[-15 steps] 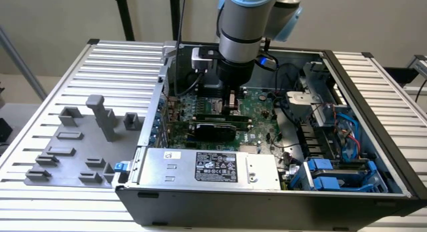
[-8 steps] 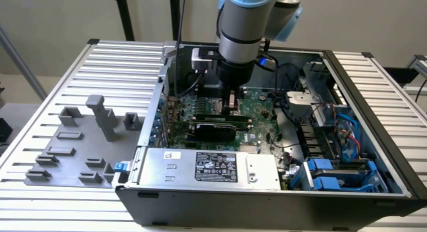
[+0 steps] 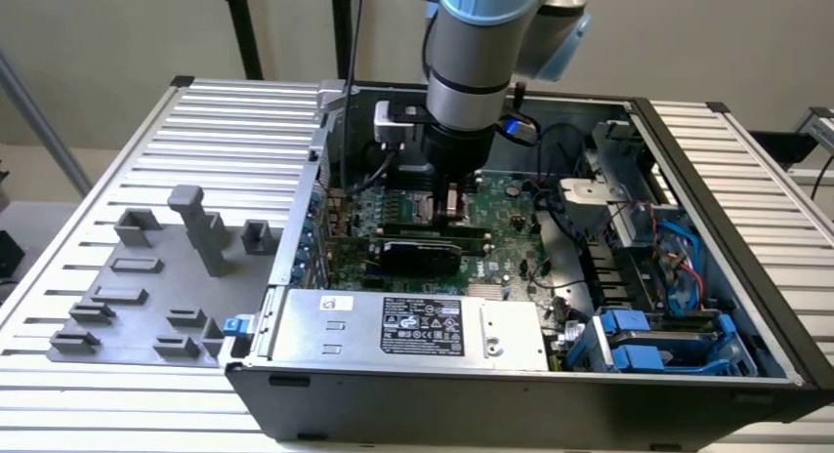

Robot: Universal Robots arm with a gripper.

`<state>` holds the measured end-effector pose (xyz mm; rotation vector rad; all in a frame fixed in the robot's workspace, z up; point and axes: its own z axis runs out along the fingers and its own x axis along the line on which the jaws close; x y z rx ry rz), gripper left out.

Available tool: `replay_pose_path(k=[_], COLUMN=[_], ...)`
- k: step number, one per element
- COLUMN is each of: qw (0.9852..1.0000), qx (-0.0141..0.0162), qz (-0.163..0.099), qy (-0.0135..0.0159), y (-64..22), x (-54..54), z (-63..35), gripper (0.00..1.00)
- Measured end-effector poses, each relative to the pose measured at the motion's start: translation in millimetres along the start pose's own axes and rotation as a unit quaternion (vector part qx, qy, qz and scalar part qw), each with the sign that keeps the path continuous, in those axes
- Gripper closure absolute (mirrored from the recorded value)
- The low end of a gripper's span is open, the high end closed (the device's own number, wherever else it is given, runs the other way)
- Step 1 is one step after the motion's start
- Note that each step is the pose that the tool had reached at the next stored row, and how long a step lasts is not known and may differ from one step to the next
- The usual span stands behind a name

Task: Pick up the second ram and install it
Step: 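Press down the second ram until it locks into place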

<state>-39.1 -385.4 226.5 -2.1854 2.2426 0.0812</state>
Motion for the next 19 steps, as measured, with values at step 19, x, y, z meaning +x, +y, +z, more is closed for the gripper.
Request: replay_pose_path(k=[19], qw=[1.0000], qx=[0.0002], qz=[0.000], qy=[-0.0010], y=[0.9], x=[-0.9], z=[-17.8], gripper=[0.89])
